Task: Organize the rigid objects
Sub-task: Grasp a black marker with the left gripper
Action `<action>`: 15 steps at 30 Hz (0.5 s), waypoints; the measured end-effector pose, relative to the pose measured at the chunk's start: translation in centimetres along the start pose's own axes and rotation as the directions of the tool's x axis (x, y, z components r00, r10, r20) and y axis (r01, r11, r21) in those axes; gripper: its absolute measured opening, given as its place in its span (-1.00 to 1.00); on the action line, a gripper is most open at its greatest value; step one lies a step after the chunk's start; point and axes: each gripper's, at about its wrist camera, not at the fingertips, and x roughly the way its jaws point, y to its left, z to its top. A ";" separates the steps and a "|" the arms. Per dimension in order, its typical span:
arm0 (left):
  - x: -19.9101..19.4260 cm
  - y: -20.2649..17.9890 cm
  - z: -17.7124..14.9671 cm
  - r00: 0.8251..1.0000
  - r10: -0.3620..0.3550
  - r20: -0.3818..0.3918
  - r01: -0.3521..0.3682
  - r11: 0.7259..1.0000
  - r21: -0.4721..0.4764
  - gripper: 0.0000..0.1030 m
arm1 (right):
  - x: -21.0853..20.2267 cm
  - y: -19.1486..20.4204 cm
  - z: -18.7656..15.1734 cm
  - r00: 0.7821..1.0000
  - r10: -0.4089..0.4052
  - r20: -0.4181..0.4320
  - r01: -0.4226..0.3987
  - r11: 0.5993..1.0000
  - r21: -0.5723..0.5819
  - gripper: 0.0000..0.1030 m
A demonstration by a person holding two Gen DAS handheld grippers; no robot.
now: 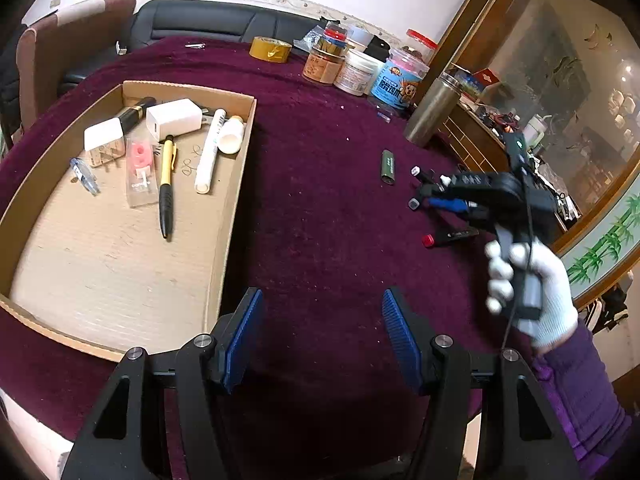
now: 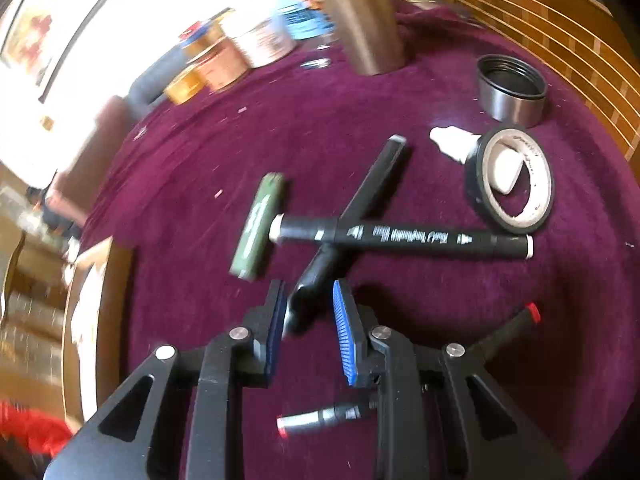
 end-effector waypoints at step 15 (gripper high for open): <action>0.6 0.6 0.0 1.000 -0.020 -0.015 0.020 1.000 -0.017 0.08 | -0.8 5.4 -7.6 0.983 0.100 -0.157 -0.123 0.982 -0.145 -0.72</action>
